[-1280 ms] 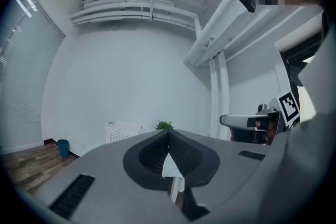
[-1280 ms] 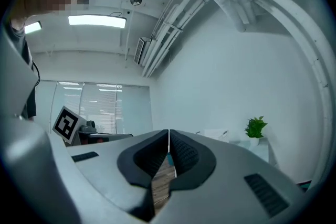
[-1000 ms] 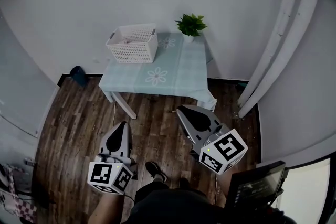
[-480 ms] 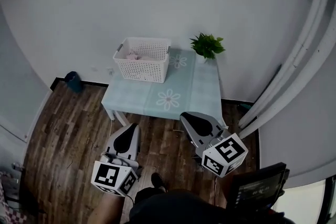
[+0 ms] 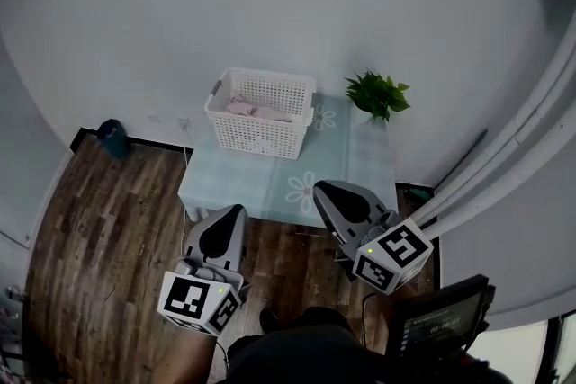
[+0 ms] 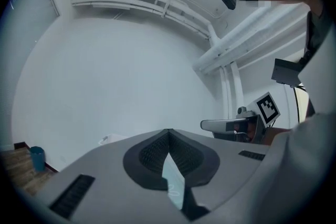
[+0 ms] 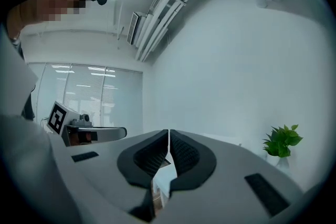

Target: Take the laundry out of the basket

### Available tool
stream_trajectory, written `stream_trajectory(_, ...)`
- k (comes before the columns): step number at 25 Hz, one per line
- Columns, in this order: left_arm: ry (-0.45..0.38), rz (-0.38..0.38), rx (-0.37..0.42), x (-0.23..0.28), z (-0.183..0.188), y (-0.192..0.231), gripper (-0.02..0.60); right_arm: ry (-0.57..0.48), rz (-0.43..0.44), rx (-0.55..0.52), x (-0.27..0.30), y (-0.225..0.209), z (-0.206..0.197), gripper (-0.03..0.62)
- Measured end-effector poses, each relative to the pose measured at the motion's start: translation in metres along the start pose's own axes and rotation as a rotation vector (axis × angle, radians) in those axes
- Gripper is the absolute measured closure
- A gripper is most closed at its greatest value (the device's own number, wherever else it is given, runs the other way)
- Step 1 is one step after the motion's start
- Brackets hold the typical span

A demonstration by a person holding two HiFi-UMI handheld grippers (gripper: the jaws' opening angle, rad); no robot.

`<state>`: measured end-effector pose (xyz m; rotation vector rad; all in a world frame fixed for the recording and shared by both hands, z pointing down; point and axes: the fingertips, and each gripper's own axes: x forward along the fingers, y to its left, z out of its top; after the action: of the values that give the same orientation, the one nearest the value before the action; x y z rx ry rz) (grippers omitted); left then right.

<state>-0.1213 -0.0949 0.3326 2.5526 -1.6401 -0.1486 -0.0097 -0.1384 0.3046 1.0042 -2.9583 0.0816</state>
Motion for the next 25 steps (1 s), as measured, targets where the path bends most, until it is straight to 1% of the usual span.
stream_trajectory(2,-0.009,-0.002,-0.006,0.008,0.001,0.016,0.577,0.015,-0.020,-0.014,0.017,-0.009,0.002,0.576)
stream_trajectory(5,0.003,-0.018,-0.009,0.025,-0.001,0.037,0.577,0.025,-0.051,-0.029,0.045,-0.031,0.007,0.576)
stream_trajectory(7,0.012,-0.018,-0.022,0.039,-0.005,0.050,0.577,0.023,-0.042,-0.039,0.063,-0.045,0.010,0.576)
stream_trajectory(10,0.027,0.013,-0.023,0.063,-0.003,0.073,0.577,0.003,-0.033,-0.026,0.089,-0.076,0.016,0.574)
stream_trajectory(16,0.038,0.070,0.019,0.127,0.011,0.107,0.577,0.023,0.028,-0.042,0.145,-0.133,0.019,0.566)
stream_trajectory(17,0.038,0.081,0.022,0.140,0.014,0.113,0.577,0.027,0.038,-0.044,0.154,-0.143,0.018,0.557)
stream_trajectory(19,0.041,0.095,0.033,0.163,0.019,0.122,0.577,0.043,0.068,-0.046,0.172,-0.161,0.016,0.518)
stream_trajectory(20,0.041,0.091,0.035,0.173,0.020,0.125,0.577,0.055,0.088,-0.050,0.181,-0.169,0.014,0.497)
stream_trajectory(23,0.020,0.035,0.021,0.195,0.024,0.126,0.577,0.089,0.150,-0.073,0.207,-0.187,0.008,0.447)
stream_trajectory(25,0.032,0.048,0.036,0.208,0.024,0.136,0.577,0.107,0.184,-0.072,0.226,-0.198,0.002,0.409)
